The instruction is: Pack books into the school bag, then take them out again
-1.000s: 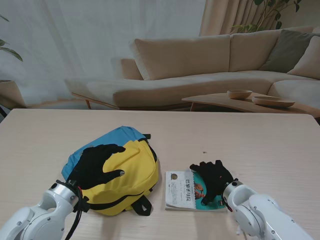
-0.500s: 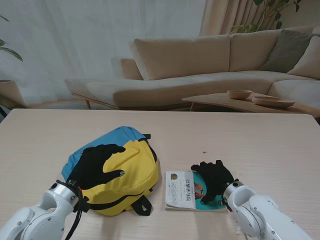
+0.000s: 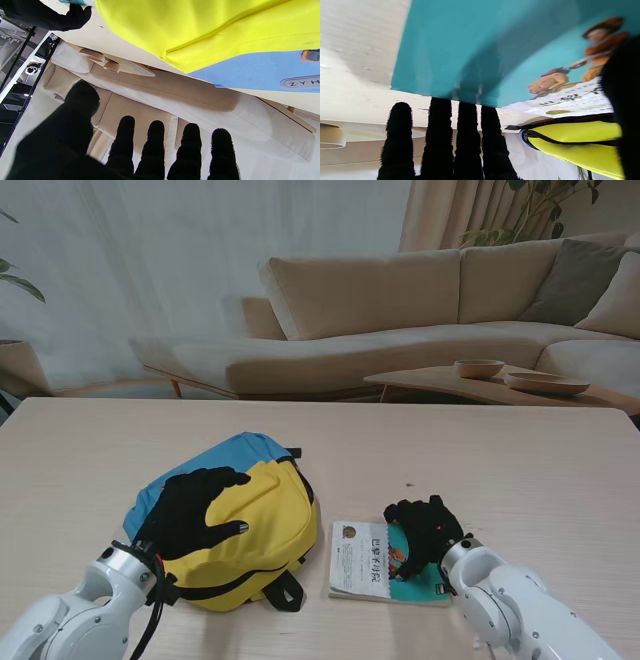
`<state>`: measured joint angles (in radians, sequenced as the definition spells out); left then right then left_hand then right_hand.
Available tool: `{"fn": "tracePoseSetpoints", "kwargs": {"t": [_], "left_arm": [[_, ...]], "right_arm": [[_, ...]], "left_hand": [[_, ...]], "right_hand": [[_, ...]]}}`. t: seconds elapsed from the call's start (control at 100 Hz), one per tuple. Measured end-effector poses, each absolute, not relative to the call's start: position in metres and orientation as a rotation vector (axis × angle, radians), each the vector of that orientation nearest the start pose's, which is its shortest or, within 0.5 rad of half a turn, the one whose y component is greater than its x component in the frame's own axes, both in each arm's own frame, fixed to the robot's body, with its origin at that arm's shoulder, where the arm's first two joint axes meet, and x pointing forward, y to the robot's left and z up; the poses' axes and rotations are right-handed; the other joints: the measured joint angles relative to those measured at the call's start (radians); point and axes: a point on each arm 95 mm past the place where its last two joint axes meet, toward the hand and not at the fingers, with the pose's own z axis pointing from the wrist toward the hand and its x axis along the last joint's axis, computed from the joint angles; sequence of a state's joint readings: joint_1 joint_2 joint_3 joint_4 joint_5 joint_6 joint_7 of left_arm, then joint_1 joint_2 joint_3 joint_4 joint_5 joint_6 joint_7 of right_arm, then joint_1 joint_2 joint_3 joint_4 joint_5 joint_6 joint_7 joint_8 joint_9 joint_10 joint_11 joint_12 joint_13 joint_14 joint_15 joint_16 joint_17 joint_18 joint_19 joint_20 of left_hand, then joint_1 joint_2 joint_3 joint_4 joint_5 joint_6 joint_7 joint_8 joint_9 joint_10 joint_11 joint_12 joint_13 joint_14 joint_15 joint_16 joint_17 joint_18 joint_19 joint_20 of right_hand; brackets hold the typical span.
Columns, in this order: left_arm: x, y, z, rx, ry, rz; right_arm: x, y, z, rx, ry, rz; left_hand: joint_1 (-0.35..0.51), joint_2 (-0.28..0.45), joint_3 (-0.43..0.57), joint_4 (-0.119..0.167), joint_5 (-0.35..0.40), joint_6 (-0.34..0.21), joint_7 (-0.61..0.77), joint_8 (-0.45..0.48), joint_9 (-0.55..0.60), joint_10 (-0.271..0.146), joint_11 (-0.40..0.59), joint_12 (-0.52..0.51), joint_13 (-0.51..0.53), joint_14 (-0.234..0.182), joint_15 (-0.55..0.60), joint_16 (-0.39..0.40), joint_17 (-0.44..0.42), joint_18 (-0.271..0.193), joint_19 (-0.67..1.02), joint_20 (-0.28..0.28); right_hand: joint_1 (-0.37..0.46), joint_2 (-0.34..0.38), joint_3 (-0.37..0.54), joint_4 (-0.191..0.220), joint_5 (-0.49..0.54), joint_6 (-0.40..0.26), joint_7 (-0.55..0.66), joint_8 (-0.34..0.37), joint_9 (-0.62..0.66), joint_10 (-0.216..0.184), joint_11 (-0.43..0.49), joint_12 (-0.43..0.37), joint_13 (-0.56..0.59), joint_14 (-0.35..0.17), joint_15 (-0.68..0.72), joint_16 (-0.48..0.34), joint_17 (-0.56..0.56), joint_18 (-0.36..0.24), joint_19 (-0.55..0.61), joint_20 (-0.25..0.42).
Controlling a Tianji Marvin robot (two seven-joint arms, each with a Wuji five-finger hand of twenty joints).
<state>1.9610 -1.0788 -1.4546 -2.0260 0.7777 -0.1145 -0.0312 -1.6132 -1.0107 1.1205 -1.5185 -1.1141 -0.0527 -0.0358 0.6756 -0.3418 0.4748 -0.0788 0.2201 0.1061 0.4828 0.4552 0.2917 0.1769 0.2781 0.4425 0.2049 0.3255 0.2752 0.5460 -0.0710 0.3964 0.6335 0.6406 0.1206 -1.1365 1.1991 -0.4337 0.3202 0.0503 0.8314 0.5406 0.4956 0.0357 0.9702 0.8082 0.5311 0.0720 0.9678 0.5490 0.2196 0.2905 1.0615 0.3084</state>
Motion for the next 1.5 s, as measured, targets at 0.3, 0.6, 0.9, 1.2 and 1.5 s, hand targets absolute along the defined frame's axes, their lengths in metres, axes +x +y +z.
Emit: {"fn": "tracePoseSetpoints", "kwargs": {"t": [0.3, 0.6, 0.9, 1.2, 1.5], "left_arm": [[0.307, 0.007, -0.267, -1.336, 1.386, -1.766], [0.308, 0.007, -0.267, -1.332, 1.388, -1.764], [0.308, 0.007, -0.267, -1.329, 1.388, -1.763], [0.307, 0.007, -0.267, -1.327, 1.385, -1.763], [0.307, 0.007, -0.267, -1.328, 1.386, -1.764]], "right_arm": [[0.366, -0.01, -0.39, 1.115, 1.747, 1.31], [0.366, -0.009, -0.393, 1.091, 1.714, 1.358], [0.358, -0.001, -0.39, 1.064, 1.676, 1.471], [0.344, -0.017, -0.376, 1.178, 1.71, 1.434], [0.337, -0.026, -0.359, 1.182, 1.748, 1.439]], "left_hand": [[0.0, -0.001, 0.01, 0.0, -0.01, 0.0, 0.004, 0.0, -0.025, 0.001, -0.004, 0.001, -0.026, -0.012, -0.011, 0.0, -0.006, -0.001, -0.011, 0.0], [0.0, -0.009, 0.011, 0.0, -0.018, -0.001, 0.004, 0.0, -0.051, 0.001, 0.006, 0.002, -0.026, -0.012, -0.011, 0.0, -0.006, -0.011, -0.012, 0.001], [0.0, -0.009, 0.011, 0.0, -0.028, -0.001, 0.004, 0.0, -0.063, 0.001, 0.002, 0.012, -0.037, -0.024, -0.021, 0.0, -0.009, -0.012, -0.012, 0.011], [0.0, -0.009, 0.011, 0.0, -0.028, -0.001, 0.004, 0.001, -0.063, 0.0, 0.002, 0.012, -0.037, -0.024, -0.021, 0.0, -0.009, -0.012, -0.023, 0.011], [0.0, -0.009, 0.011, 0.0, -0.028, -0.001, 0.004, 0.001, -0.063, -0.001, 0.002, 0.012, -0.037, -0.024, -0.021, 0.0, -0.01, -0.013, -0.024, 0.012]], "right_hand": [[-0.033, 0.0, 0.0, -0.027, 0.029, -0.079, 0.199, 0.265, 0.067, -0.063, 0.084, 0.098, 0.074, -0.017, 0.145, 0.011, 0.025, 0.013, 0.035, 0.014], [-0.044, 0.003, 0.001, -0.036, 0.09, -0.194, 0.346, 0.419, 0.172, -0.178, 0.231, 0.292, 0.124, -0.031, 0.302, 0.011, 0.043, 0.016, 0.072, 0.036], [0.322, 0.019, 0.231, 0.143, 0.268, -0.427, 0.506, 0.53, 0.397, -0.313, 0.409, 0.35, 0.223, -0.064, 0.354, 0.005, 0.129, 0.024, 0.124, 0.072], [0.592, 0.103, 0.227, 0.224, 0.097, -0.293, 0.282, 0.358, 0.143, -0.244, 0.301, 0.001, 0.097, -0.04, 0.079, -0.024, 0.04, 0.012, 0.101, 0.073], [0.291, 0.284, -0.029, 0.249, -0.037, -0.1, -0.046, 0.087, -0.079, -0.073, -0.072, -0.358, -0.038, -0.019, -0.372, -0.164, -0.04, 0.005, 0.016, 0.032]]}}
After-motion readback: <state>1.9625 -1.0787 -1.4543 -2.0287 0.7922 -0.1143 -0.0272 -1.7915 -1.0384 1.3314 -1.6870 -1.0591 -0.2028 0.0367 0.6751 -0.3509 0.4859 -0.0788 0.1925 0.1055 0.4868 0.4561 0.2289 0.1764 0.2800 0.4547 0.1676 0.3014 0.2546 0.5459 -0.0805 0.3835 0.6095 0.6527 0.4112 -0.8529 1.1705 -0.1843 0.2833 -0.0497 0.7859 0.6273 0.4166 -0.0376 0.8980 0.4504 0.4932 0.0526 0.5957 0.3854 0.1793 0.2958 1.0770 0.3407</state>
